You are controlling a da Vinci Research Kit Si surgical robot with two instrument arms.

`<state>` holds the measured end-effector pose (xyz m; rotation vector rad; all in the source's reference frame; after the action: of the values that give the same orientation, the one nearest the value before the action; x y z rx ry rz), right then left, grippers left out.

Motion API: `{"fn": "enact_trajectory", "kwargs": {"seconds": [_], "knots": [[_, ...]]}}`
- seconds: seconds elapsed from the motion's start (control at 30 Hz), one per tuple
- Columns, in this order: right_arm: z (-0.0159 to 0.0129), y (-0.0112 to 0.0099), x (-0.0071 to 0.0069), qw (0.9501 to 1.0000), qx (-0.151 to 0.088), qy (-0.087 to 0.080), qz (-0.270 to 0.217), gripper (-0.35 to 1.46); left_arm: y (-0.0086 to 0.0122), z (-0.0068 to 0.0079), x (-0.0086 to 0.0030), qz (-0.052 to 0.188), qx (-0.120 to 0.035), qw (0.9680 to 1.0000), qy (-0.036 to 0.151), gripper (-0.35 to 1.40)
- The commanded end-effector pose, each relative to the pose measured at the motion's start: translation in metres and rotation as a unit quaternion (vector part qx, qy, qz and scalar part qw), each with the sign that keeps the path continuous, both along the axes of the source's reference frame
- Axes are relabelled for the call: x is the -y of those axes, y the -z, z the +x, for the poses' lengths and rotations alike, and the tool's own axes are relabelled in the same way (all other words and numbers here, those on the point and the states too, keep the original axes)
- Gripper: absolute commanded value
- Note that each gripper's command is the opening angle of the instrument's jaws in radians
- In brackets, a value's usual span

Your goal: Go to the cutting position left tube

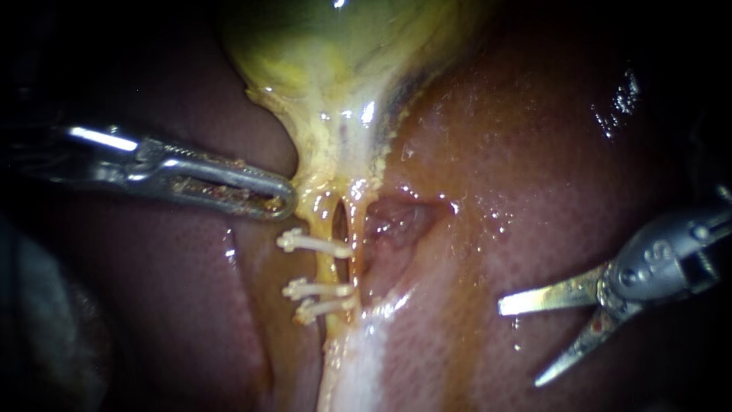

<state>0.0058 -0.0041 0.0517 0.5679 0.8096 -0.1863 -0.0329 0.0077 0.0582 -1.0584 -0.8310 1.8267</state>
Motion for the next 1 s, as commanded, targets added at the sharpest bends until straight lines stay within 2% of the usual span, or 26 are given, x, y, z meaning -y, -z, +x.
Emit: {"fn": "enact_trajectory", "kwargs": {"seconds": [0.03, 0.13, 0.27, 0.33, 0.43, 0.47, 0.53, 0.6, 0.67, 0.8, 1.0], "knots": [[0.0000, -0.0001, 0.0000, 1.0000, 0.000, 0.001, 0.000, 1.43, 0.0002, 0.0002, -0.0001, 0.001, 0.000, 1.0000, -0.001, -0.35], [0.0000, -0.0001, 0.0001, 1.0000, 0.000, 0.001, 0.000, 1.43, 0.0013, 0.0010, -0.0008, 0.005, 0.003, 1.0000, -0.005, -0.35], [0.0000, -0.0001, 0.0001, 1.0000, -0.002, 0.001, 0.000, 1.43, 0.0042, 0.0037, -0.0028, 0.005, -0.004, 0.9999, 0.010, -0.35], [0.0002, -0.0001, 0.0000, 1.0000, -0.003, 0.000, 0.001, 1.43, 0.0050, 0.0047, -0.0032, 0.007, -0.004, 0.9998, 0.017, -0.35], [0.0006, 0.0001, -0.0001, 0.9998, -0.015, -0.008, 0.006, 1.43, 0.0052, 0.0054, -0.0031, 0.006, -0.006, 0.9998, 0.019, -0.35], [0.0009, 0.0001, -0.0001, 0.9995, -0.026, -0.014, 0.010, 1.43, 0.0052, 0.0054, -0.0030, 0.006, -0.006, 0.9998, 0.019, -0.35], [0.0018, 0.0001, -0.0002, 0.9984, -0.026, -0.038, 0.033, 1.43, 0.0050, 0.0051, -0.0029, 0.005, -0.007, 0.9998, 0.020, -0.35], [0.0033, -0.0001, -0.0003, 0.9945, -0.026, -0.073, 0.071, 1.43, 0.0050, 0.0048, -0.0028, 0.005, -0.007, 0.9997, 0.021, -0.35], [0.0052, -0.0003, -0.0006, 0.9900, -0.022, -0.098, 0.099, 1.43, 0.0050, 0.0048, -0.0028, 0.005, -0.007, 0.9997, 0.021, -0.35], [0.0084, -0.0007, -0.0010, 0.9836, -0.005, -0.122, 0.133, 1.40, 0.0050, 0.0048, -0.0028, 0.005, -0.007, 0.9997, 0.021, -0.35], [0.0117, -0.0013, -0.0016, 0.9753, 0.002, -0.138, 0.172, 1.30, 0.0049, 0.0048, -0.0027, 0.005, -0.007, 0.9997, 0.021, -0.35]]}}
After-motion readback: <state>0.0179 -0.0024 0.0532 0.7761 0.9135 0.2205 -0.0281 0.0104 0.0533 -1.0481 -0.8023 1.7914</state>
